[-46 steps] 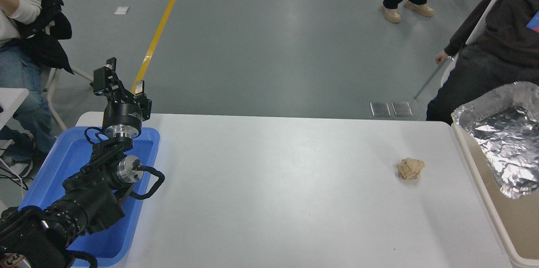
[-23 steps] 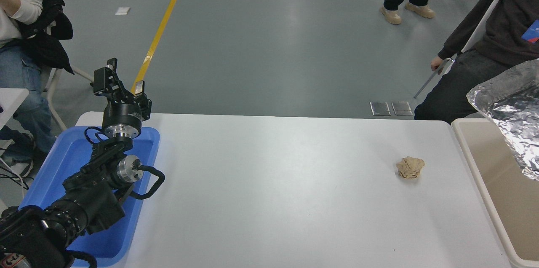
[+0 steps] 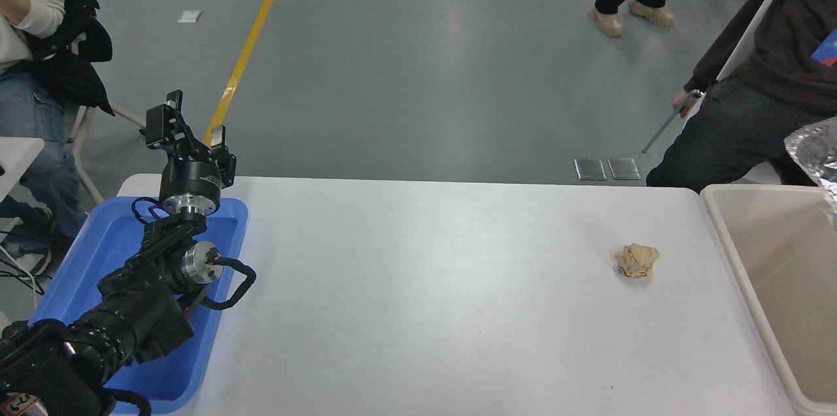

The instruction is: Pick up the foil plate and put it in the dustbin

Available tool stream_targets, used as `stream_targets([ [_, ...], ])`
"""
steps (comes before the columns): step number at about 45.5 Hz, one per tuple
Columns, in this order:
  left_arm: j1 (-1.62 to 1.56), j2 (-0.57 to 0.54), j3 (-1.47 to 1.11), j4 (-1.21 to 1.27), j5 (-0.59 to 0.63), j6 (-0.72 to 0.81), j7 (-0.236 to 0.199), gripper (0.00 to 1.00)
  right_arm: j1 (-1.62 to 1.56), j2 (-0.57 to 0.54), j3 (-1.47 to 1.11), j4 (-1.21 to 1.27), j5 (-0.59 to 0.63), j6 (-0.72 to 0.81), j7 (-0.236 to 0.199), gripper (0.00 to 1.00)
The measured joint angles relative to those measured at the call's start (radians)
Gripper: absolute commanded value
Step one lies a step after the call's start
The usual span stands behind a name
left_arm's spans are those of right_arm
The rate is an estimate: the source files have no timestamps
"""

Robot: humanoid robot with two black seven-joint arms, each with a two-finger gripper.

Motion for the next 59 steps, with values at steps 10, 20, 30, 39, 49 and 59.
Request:
stream_targets([
  [10,0.0,0.001,0.0,0.0,0.0,0.0,0.0,1.0,-0.358,0.076,0.188,-0.2,0.005,-0.146,0.0,0.0],
  [20,0.0,0.001,0.0,0.0,-0.001,0.0,-0.001,1.0,-0.613,0.164,0.356,-0.301,0.013,-0.253,-0.006,0.0],
  [30,0.0,0.001,0.0,0.0,-0.001,0.0,-0.001,1.0,-0.78,0.243,0.483,-0.378,0.015,-0.312,-0.009,0.0],
  [39,0.0,0.001,0.0,0.0,-0.001,0.0,-0.001,1.0,-0.84,0.275,0.543,-0.404,0.016,-0.336,-0.01,1.0],
  [49,0.0,0.001,0.0,0.0,-0.001,0.0,-0.001,1.0,-0.855,0.286,0.632,-0.407,0.009,-0.336,-0.022,1.0],
  [59,0.0,0.001,0.0,0.0,-0.001,0.0,-0.002,1.0,-0.791,0.236,0.673,-0.283,0.004,-0.315,-0.037,1.0],
])
